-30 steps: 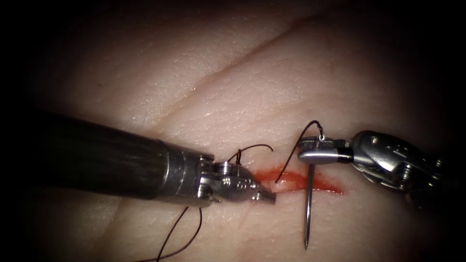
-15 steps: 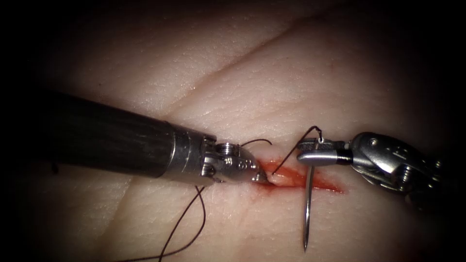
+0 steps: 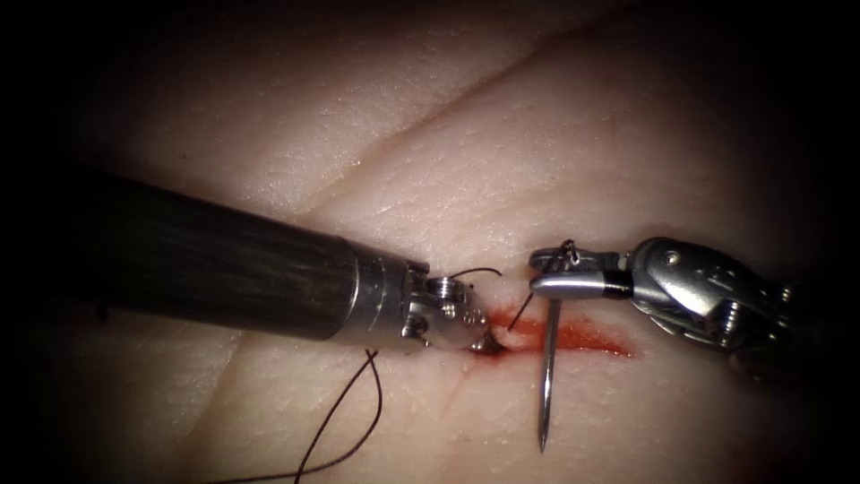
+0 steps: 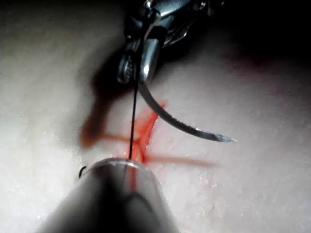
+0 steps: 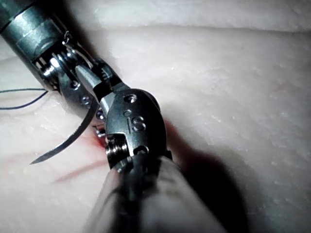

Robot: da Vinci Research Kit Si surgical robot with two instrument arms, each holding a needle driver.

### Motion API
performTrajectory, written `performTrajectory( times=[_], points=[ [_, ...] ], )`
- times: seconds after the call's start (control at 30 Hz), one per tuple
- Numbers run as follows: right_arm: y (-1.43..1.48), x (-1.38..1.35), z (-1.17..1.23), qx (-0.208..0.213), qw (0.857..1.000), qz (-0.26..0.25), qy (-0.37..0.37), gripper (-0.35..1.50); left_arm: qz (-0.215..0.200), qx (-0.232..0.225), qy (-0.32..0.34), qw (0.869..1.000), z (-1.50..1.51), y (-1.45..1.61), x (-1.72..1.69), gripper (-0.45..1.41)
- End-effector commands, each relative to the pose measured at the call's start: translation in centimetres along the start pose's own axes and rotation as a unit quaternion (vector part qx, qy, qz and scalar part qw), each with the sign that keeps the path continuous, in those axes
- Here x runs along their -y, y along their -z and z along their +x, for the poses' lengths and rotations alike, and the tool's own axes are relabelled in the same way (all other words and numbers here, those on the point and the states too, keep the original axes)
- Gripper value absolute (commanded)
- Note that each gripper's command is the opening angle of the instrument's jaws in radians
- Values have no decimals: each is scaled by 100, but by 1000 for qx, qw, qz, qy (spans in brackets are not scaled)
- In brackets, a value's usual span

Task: Wound Closure

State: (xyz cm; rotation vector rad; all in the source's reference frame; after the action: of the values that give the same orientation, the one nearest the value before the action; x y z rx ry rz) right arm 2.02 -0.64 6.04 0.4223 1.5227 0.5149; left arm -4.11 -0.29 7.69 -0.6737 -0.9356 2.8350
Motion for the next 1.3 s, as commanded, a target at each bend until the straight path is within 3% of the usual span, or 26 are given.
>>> performTrajectory(
  times=[0.03, 0.33, 0.5, 0.87, 1.3],
  points=[
    [-4, -4, -6, -3, 1000, -3, 13, -35, 0, 7, -1, 1000, 0, -9, 0, -13],
    [0, -23, -7, -16, 993, -9, 116, -35, -28, 4, -8, 1000, -6, -10, -11, 17],
    [-1, -22, -17, -14, 985, -10, 171, -35, -41, -2, -9, 999, 0, 4, -16, 19],
    [-3, -14, -30, -20, 975, -21, 219, -35, -48, -26, -17, 998, 15, 14, -36, 15],
    [-4, -12, -53, -19, 965, -31, 258, -35, -49, -39, -28, 998, 9, 19, -43, 7]
  ],
)
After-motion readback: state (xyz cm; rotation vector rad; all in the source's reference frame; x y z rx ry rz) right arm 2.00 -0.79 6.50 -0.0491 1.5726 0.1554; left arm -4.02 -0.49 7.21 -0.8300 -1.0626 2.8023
